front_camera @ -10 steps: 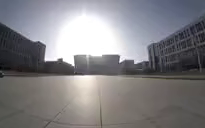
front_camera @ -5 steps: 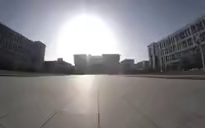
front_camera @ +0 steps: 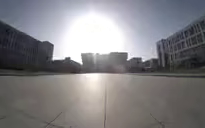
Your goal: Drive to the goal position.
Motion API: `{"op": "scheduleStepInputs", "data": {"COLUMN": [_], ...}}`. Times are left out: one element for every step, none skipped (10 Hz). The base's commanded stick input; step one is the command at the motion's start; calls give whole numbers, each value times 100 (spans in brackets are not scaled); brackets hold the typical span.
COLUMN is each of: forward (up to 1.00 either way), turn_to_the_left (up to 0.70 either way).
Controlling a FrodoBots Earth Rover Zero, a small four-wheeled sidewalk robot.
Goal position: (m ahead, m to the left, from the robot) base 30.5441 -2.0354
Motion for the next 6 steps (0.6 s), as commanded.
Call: {"op": "scheduleStepInputs", "data": {"forward": [100,100,100,100,100,100], "turn_to_the_left": [3,3,3,3,3,3]}}
